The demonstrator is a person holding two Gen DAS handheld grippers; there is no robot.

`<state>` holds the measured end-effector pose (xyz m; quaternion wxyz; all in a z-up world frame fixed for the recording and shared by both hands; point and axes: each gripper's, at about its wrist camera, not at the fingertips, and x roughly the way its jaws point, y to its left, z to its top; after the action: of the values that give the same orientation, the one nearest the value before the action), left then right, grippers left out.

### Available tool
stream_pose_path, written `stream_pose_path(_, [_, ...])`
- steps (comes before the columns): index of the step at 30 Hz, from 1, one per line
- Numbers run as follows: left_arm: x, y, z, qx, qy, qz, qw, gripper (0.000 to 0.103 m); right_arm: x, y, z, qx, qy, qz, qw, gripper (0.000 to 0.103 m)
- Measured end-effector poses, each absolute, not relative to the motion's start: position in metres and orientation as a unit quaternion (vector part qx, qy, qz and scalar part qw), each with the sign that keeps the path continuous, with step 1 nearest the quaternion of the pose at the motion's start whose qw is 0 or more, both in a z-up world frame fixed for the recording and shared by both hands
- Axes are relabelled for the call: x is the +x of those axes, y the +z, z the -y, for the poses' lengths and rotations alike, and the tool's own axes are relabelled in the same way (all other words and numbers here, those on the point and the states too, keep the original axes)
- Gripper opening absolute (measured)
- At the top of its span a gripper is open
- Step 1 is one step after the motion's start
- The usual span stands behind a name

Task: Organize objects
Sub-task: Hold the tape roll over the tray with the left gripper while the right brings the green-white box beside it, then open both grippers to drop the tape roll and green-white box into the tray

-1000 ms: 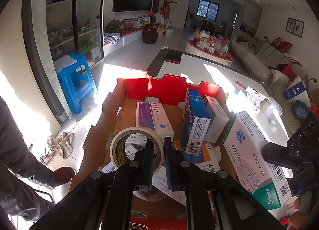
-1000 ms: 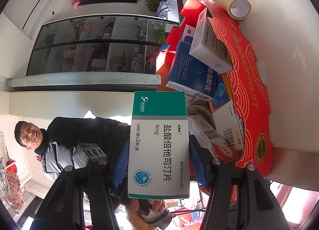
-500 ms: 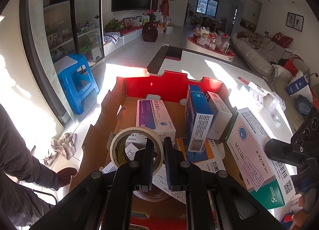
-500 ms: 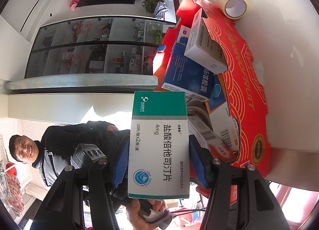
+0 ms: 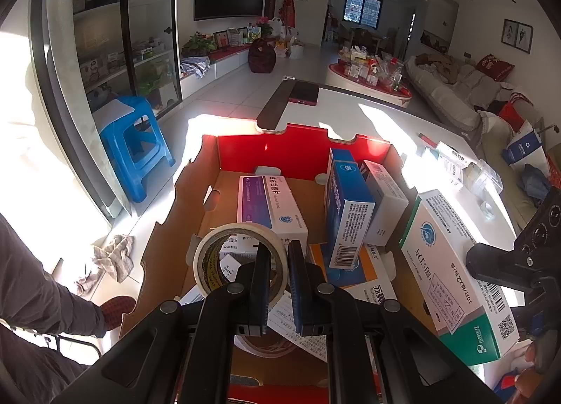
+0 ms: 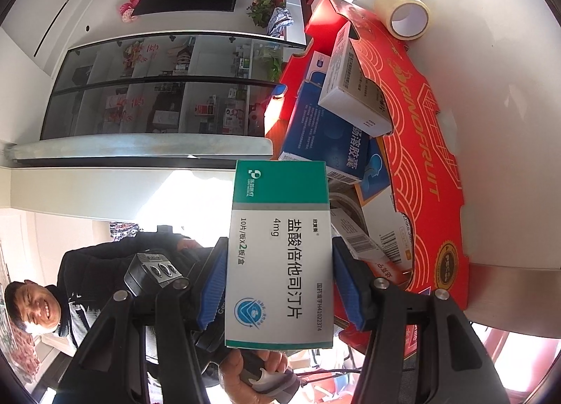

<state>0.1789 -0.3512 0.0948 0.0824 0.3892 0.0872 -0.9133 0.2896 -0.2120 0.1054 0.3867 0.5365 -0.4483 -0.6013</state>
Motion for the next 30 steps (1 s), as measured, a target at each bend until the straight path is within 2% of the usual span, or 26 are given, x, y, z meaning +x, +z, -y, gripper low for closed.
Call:
stream_pose_path(9, [0.166,0.085,0.349,0.402,-0.909,-0.081,0.076,0.01,0.283,0.104,0.219,0.54,-0.612,0.438,0.378,0.057])
stream_pose_path(11, [0.162,0.08,0.348,0.408,-0.907,-0.078,0.073,0.014,0.281,0.101,0.222,0.543,-0.612,0.437,0.373,0.064])
stream_pose_path(12, [0.16,0.077,0.347,0.413,-0.905,-0.075,0.07,0.032,0.28,0.1,0.223,0.54,-0.61,0.444,0.373,0.069])
stream_pose_path(13, [0.158,0.075,0.346,0.416,-0.904,-0.073,0.061,0.059,0.279,0.1,0.224,0.539,-0.606,0.449,0.374,0.076])
stream_pose_path(14, [0.156,0.072,0.345,0.421,-0.903,-0.069,0.059,0.073,0.278,0.1,0.225,0.537,-0.601,0.456,0.377,0.079])
stream_pose_path(15, [0.155,0.071,0.343,0.423,-0.902,-0.062,0.067,0.094,0.277,0.101,0.225,0.539,-0.595,0.46,0.379,0.085])
stream_pose_path(16, [0.156,0.071,0.341,0.421,-0.902,-0.05,0.08,0.099,0.276,0.102,0.225,0.541,-0.593,0.46,0.38,0.09])
stream_pose_path(18, [0.158,0.075,0.341,0.415,-0.905,-0.043,0.087,0.099,0.275,0.114,0.221,0.535,-0.603,0.45,0.385,0.095])
stream_pose_path(22, [0.159,0.092,0.35,0.395,-0.912,-0.063,0.097,0.099,0.269,0.145,0.189,0.496,-0.658,0.415,0.385,0.095])
stream_pose_path(27, [0.154,0.127,0.344,0.368,-0.923,-0.073,0.086,0.099,0.249,0.148,0.09,0.464,-0.762,0.391,0.227,0.095])
stream_pose_path(30, [0.142,0.146,0.321,0.362,-0.928,-0.079,0.042,0.1,0.237,0.136,0.029,0.45,-0.806,0.364,0.125,0.095])
